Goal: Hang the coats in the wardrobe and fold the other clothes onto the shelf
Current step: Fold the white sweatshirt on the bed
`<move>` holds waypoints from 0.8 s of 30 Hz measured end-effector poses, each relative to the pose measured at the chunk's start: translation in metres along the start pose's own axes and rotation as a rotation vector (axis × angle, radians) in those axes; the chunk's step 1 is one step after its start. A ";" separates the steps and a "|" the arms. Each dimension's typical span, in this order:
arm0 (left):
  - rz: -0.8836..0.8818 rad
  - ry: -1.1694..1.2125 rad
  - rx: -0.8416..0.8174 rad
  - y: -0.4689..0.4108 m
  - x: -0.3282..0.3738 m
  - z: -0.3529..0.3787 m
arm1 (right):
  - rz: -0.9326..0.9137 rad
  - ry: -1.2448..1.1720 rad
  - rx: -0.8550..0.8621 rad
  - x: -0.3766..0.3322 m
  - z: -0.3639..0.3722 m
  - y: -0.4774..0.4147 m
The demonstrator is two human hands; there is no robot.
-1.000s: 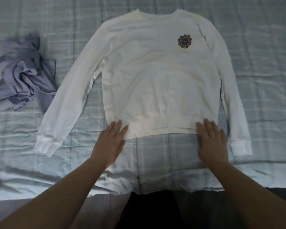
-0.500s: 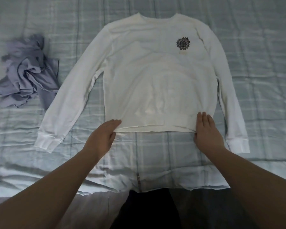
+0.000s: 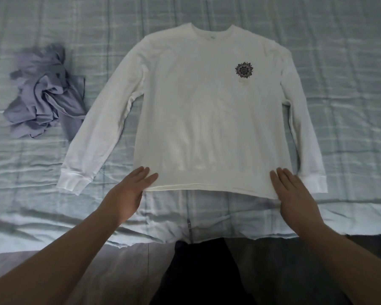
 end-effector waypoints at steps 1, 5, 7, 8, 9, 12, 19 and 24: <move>-0.006 -0.018 -0.028 0.006 -0.004 0.006 | -0.015 -0.025 -0.026 -0.004 0.004 0.013; -0.058 -0.084 -0.132 0.025 -0.010 0.034 | -0.027 -0.070 -0.215 -0.018 0.035 0.027; -0.085 -0.111 -0.156 0.028 -0.007 0.042 | 0.013 -0.087 -0.267 -0.022 0.046 0.022; -0.086 -0.147 -0.165 0.028 -0.005 0.043 | 0.026 -0.090 -0.286 -0.024 0.047 0.020; -0.085 -0.194 -0.176 0.028 -0.003 0.044 | 0.034 -0.089 -0.312 -0.026 0.046 0.018; -0.133 -0.271 -0.206 0.029 0.009 0.035 | 0.055 -0.171 -0.363 -0.028 0.032 0.016; -0.104 -0.105 -0.099 -0.011 0.075 0.013 | 0.412 -0.660 -0.161 0.008 -0.016 0.012; 0.003 0.079 -0.057 -0.083 0.173 0.015 | 0.651 -0.729 -0.081 0.059 -0.032 0.009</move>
Point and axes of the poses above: each hand's wrist, its own y-axis away from the middle knuckle, its own z-axis out of the palm, x = y × z, the point moved 2 cm from there along -y, towards the middle knuckle, and after that the axes turned 6 degrees about -z, right-handed, at the moved point
